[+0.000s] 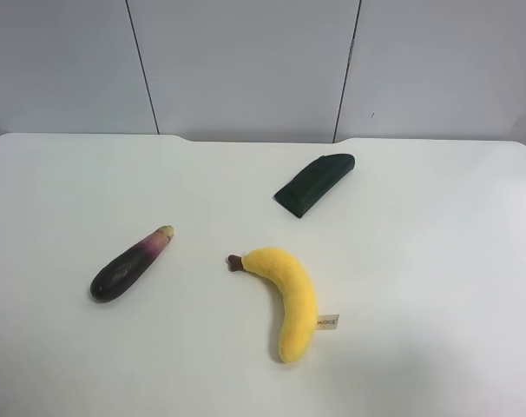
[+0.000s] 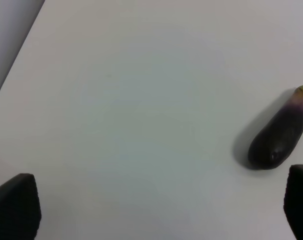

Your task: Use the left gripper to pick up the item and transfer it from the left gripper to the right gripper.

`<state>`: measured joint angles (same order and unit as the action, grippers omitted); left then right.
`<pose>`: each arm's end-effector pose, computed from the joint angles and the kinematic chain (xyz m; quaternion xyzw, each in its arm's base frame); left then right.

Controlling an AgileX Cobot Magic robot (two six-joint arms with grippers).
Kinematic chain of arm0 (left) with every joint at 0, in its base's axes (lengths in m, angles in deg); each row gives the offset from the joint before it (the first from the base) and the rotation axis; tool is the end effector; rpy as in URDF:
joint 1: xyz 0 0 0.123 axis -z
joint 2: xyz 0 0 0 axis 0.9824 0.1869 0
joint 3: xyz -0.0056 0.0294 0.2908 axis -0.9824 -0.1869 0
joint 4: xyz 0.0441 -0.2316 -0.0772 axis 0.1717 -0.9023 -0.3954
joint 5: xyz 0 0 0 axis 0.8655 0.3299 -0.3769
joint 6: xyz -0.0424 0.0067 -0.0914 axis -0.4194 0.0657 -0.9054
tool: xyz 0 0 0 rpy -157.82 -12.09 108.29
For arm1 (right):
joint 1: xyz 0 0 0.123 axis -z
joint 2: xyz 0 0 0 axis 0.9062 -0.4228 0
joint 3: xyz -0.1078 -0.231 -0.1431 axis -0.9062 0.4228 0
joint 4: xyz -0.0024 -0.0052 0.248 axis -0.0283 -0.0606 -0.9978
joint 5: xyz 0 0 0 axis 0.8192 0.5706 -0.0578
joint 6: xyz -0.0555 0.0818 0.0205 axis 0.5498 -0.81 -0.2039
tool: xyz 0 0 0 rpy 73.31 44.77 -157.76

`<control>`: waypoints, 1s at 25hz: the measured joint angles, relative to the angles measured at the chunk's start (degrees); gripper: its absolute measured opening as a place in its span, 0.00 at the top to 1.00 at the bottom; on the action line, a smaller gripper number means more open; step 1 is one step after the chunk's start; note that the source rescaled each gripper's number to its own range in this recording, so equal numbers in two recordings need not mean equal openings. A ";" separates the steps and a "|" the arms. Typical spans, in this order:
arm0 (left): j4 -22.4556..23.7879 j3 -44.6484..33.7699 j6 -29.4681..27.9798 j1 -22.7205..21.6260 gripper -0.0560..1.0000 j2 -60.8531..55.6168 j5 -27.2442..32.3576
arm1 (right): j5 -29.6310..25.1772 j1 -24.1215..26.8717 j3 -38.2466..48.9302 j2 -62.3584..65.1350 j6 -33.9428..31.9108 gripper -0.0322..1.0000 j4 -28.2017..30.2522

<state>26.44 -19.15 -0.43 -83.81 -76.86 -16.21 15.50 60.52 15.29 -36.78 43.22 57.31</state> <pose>-0.0085 0.0027 0.2733 -0.0542 0.8474 0.0283 0.5275 -0.0079 0.0034 0.2726 -0.0535 0.8493 0.0313 0.5242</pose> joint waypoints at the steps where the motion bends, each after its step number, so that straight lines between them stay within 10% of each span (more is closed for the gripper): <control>1: 0.00 0.00 0.00 0.00 0.00 0.00 0.00 | 0.00 0.00 0.00 0.00 0.00 0.00 0.00; 13: -0.18 0.00 0.00 0.00 0.00 2.79 -0.01 | 0.00 0.00 0.00 0.00 0.00 0.00 0.00; 25: -4.33 10.21 8.01 1.33 0.00 33.01 -1.40 | 0.00 0.00 0.00 0.00 0.00 0.00 0.00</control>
<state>22.11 -8.94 7.59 -82.48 -43.85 -17.61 15.50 60.52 15.29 -36.78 43.22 57.31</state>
